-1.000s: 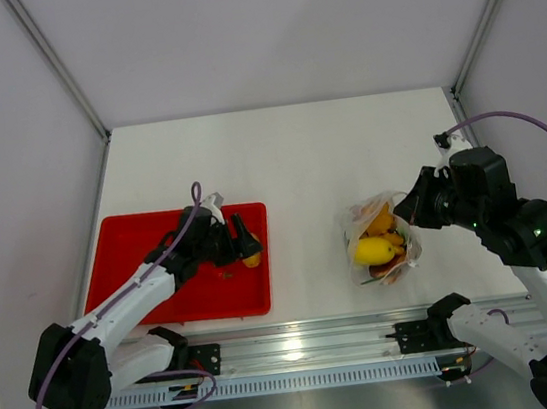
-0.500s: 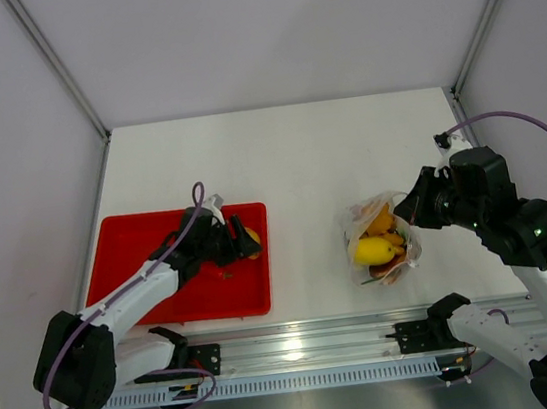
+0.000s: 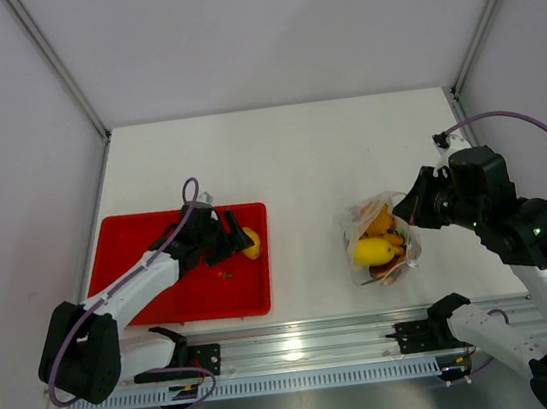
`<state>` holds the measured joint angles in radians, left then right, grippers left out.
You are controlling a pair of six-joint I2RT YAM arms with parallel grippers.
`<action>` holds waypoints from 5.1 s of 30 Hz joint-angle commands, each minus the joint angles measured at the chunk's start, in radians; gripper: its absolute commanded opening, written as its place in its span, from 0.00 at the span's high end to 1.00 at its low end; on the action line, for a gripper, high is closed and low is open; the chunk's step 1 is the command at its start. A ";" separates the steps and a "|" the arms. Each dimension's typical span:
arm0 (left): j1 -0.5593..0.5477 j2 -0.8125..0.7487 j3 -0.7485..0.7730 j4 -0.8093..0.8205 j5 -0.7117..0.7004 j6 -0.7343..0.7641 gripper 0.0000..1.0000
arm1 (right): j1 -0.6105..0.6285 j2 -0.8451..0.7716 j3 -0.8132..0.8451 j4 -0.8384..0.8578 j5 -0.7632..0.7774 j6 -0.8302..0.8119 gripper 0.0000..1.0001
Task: Place the food in the zip-top bag and seal the zipper
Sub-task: Pick up the fake vegetable from the bin, then place the fake vegetable in the zipper food storage bag.
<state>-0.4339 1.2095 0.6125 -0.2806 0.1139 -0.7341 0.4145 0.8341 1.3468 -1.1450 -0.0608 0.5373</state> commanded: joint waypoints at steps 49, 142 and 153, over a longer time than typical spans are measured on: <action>0.034 0.332 0.220 0.126 -0.037 0.045 0.19 | -0.003 -0.004 0.025 0.056 -0.020 0.012 1.00; -0.769 0.280 0.940 -0.347 -0.269 0.147 0.00 | -0.005 0.076 0.081 0.131 -0.057 0.049 1.00; -0.795 0.038 0.736 -0.249 -0.489 0.170 0.01 | -0.006 0.082 0.092 0.131 -0.060 0.043 1.00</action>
<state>-1.2240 1.3212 1.3987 -0.5850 -0.2794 -0.5903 0.4118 0.9249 1.3827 -1.0660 -0.1181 0.5758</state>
